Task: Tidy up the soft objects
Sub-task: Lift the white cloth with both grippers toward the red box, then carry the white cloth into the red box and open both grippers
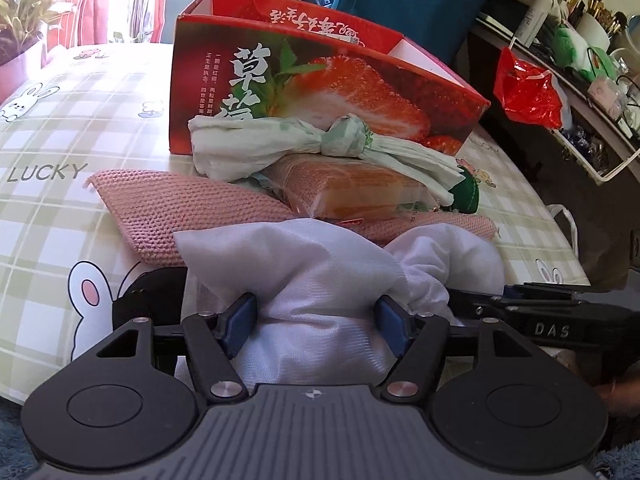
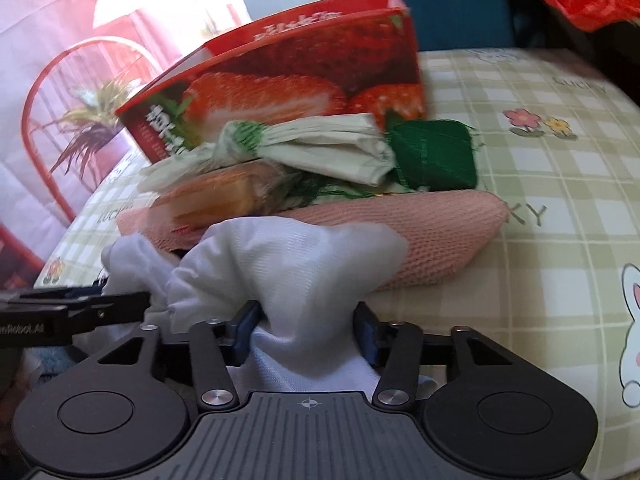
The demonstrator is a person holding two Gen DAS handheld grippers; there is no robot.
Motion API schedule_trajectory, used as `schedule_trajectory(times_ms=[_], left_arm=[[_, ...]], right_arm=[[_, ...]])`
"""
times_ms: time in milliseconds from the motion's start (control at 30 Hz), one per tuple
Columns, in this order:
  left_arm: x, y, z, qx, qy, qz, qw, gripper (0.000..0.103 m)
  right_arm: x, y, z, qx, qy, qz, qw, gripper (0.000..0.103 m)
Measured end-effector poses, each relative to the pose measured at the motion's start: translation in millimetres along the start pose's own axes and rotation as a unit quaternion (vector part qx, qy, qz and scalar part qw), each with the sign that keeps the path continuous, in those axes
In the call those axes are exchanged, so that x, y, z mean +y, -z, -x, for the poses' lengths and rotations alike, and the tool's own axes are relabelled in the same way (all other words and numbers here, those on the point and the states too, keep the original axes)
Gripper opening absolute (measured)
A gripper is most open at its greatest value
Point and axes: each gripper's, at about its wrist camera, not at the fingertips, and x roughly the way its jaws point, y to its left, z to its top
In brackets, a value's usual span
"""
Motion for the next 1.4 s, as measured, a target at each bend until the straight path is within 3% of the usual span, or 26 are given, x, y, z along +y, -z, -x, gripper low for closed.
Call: schedule_trajectory(times_ms=[67,200,300,500,733,833,933,1033,1200,1300,1400], left_arm=[[3.7,2.1,1.8,-0.004,0.016,0.01,0.9998,0.063],[2.1,2.8,10.2,-0.021,0.033,0.008,0.9992,0.025],[-4.0,2.3,19.0,-0.038,0.028,-0.007,0.9988,0.015],[-11.8,-11.1,50.2,-0.099,0.033,-0.032,0.994,0.011],[-24.6,-55.8,90.8,-0.186,0.031,-0.09,0.9779,0.007],[-21.2,-66.5,87.5,-0.175,0.037,-0.067,0.9816,0.007],[-13.7,-61.7,68.6,-0.139,0.033,-0.038,0.989,0.007],[-9.6,-58.7,61.8,-0.136,0.033,-0.028,0.9897,0.006],[-15.6,-86.0,78.1,-0.181,0.02,-0.052,0.9818,0.006],[-20.0,-117.5,86.9,-0.215,0.014,-0.071,0.974,0.006],[-26.9,-151.7,82.1,-0.235,-0.016,-0.104,0.9664,0.006]], right_arm=[[5.2,0.6,1.3,-0.001,0.0,0.013,1.0,0.034],[7.2,-0.3,7.5,-0.006,-0.018,0.01,1.0,0.023],[7.2,-3.8,19.3,-0.027,-0.04,0.005,0.999,0.016],[13.2,-19.9,46.7,-0.084,-0.052,0.016,0.995,0.015],[25.7,-65.1,81.3,-0.151,-0.067,0.054,0.985,0.014],[35.9,-84.7,90.3,-0.169,-0.058,0.084,0.98,0.013],[36.7,-91.6,82.9,-0.154,-0.048,0.089,0.983,0.013],[31.1,-85.4,69.4,-0.137,-0.05,0.077,0.986,0.013],[38.3,-91.4,69.2,-0.156,-0.057,0.084,0.983,0.013],[48.2,-118.6,79.2,-0.179,-0.059,0.109,0.976,0.013],[57.0,-154.9,81.5,-0.195,-0.058,0.128,0.971,0.013]])
